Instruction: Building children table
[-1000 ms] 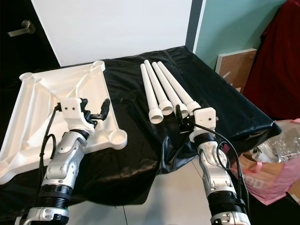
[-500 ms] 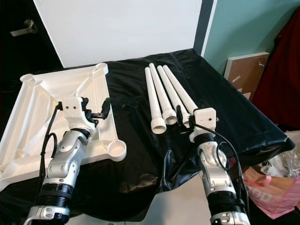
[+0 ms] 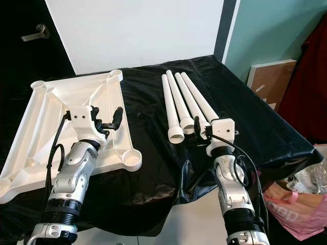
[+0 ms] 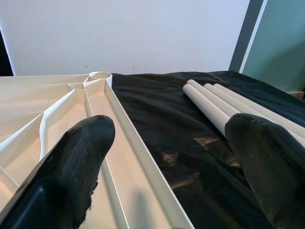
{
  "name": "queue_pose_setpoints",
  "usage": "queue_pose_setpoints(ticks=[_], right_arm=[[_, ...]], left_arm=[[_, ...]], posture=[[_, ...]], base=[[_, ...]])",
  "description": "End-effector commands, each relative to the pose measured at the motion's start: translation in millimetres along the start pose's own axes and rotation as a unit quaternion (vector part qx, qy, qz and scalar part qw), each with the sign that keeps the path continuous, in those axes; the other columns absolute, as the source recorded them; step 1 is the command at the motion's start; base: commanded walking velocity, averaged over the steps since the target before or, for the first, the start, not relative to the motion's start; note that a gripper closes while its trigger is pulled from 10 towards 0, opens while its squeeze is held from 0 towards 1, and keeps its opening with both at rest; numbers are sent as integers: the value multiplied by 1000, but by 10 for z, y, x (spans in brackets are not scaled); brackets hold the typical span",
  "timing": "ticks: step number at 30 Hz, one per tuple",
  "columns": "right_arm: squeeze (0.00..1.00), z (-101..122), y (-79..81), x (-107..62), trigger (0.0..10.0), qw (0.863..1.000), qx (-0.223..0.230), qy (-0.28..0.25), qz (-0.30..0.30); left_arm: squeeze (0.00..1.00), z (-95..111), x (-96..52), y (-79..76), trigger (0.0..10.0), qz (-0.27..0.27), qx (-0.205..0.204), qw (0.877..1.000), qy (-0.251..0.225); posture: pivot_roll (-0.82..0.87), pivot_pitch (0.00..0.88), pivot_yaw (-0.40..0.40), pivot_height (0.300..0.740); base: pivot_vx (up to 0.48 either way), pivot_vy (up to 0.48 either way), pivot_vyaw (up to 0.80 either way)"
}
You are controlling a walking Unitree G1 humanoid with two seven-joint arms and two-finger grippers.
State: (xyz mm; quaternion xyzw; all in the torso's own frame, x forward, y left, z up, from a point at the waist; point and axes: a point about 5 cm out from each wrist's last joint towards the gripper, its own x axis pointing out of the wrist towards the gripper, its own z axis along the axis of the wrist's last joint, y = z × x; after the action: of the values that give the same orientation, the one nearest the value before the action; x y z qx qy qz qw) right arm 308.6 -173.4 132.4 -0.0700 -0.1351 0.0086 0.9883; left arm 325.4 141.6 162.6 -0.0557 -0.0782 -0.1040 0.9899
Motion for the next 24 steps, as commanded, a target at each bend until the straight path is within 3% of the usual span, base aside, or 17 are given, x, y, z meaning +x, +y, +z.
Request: queue_pose_setpoints(ticks=[1,13,24], right_arm=[[0,-32,3,-3,10000,1000,0,10,-3],[0,-42,-13,-19,10000,1000,-3,14,-13],[0,-58,-36,-15,10000,999,-4,28,-24]], left_arm=[[0,-23,16,-7,10000,-12,-2,1000,12],[0,-28,39,-36,10000,-19,-5,1000,14],[0,-8,43,-148,10000,-50,14,999,7]], posture=[[-144,0,34,740],[-156,0,41,740],[-156,1,34,740]], base=[[0,375,0],[0,388,0],[0,0,0]])
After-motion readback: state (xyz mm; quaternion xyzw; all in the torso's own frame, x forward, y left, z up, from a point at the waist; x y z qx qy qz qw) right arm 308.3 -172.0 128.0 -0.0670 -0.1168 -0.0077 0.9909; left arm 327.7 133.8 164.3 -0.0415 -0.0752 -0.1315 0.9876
